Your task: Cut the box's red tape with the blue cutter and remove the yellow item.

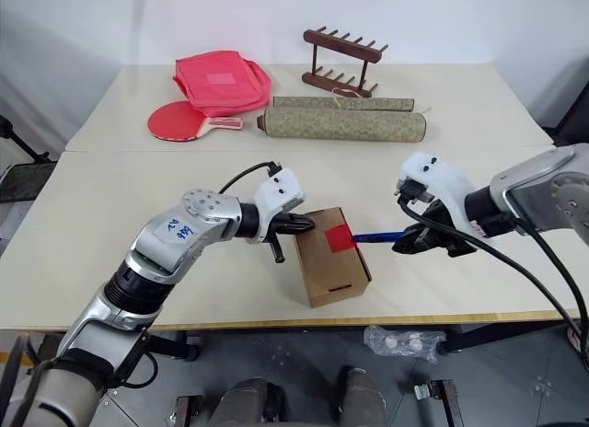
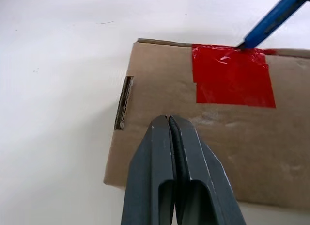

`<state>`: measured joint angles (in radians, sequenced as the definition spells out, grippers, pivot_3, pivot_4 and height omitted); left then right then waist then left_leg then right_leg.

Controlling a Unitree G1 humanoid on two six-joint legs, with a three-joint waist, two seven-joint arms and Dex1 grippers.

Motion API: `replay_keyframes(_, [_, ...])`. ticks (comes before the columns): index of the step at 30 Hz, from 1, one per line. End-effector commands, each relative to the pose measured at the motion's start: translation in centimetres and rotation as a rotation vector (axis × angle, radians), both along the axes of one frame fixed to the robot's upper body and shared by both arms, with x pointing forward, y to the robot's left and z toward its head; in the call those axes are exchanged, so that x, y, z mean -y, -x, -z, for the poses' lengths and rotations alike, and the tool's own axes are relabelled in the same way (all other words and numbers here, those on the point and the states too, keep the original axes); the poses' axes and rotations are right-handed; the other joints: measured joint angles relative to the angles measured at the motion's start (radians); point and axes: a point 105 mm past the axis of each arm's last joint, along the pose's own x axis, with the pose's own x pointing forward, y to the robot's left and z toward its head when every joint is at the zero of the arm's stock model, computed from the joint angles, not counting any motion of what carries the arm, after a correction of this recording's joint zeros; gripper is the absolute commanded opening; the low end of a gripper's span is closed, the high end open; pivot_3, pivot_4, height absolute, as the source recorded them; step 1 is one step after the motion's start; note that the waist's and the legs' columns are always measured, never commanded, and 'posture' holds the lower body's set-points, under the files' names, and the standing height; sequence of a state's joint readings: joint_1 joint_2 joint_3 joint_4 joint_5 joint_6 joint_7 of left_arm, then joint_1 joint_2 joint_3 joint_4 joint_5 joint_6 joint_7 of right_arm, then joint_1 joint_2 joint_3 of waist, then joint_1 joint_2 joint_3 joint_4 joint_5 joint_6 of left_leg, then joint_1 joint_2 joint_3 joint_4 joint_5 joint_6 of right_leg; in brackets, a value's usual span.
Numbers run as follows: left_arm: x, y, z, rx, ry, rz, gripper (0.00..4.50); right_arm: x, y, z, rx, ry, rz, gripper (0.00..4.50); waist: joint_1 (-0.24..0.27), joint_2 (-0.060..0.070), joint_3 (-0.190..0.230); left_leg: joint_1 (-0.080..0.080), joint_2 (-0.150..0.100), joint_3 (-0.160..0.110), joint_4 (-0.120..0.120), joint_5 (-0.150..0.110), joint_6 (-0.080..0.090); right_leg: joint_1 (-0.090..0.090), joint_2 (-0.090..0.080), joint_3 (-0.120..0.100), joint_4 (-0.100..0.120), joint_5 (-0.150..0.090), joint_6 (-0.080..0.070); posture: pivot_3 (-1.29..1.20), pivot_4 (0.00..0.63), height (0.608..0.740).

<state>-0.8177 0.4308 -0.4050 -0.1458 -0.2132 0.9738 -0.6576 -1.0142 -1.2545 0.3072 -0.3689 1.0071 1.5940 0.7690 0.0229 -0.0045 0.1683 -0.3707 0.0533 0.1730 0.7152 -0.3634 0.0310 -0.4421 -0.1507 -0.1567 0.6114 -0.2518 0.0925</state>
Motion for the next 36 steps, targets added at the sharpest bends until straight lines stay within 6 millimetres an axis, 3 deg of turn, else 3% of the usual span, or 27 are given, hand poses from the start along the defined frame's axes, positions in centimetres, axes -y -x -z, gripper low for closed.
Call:
replay_keyframes(1, [-1.5,-0.4,3.4,-0.087,-0.091,-0.084,0.06,-0.4,0.7,0.4,-0.053,0.002,-0.027,0.16,0.0,0.0,0.0,0.0,0.0,0.0,0.0,0.0,0.0,0.0,0.0,0.0,0.0,0.0,0.0,0.0,0.15,0.74])
replay_keyframes(6, [-1.0,-0.2,3.3,-0.078,-0.084,-0.062,0.06,-1.2,-0.1,0.0,-0.043,-0.032,-0.029,0.16,-0.002,0.0,0.0,0.001,0.001,0.0,0.001,0.0,0.0,0.0,0.0,0.0,0.0,0.0,0.0,0.0,0.15,0.74])
replay_keyframes(12, [-0.6,-0.1,3.2,-0.076,-0.081,-0.05,0.06,-1.0,1.9,0.7,-0.112,-0.009,-0.074,0.16,0.001,0.0,0.0,0.0,0.001,0.0,0.0,0.0,0.001,0.0,0.0,0.0,0.0,0.001,-0.001,0.0,0.15,0.74])
replay_keyframes(27, [-0.7,-0.4,3.5,-0.075,-0.084,-0.055,0.06,0.5,3.9,0.2,-0.11,0.024,-0.078,0.16,0.003,0.0,0.0,-0.002,0.001,0.0,0.0,-0.003,0.001,0.0,0.0,-0.001,-0.005,0.002,0.0,0.0,0.15,0.74])
replay_keyframes(32, [-0.9,-0.6,3.5,-0.074,-0.086,-0.057,0.06,1.6,2.9,-2.3,0.027,-0.034,-0.041,0.16,0.003,0.0,0.0,-0.003,0.001,0.0,0.0,-0.003,0.001,0.0,0.0,-0.001,-0.006,0.002,0.001,0.0,0.15,0.74])
replay_keyframes(36, [-0.9,-0.6,3.5,-0.073,-0.09,-0.053,0.06,3.9,1.9,-4.5,0.156,-0.062,0.04,0.16,0.003,0.0,0.0,-0.003,0.001,0.001,0.0,-0.003,0.002,0.0,0.0,-0.001,-0.007,0.003,0.002,0.0,0.15,0.74])
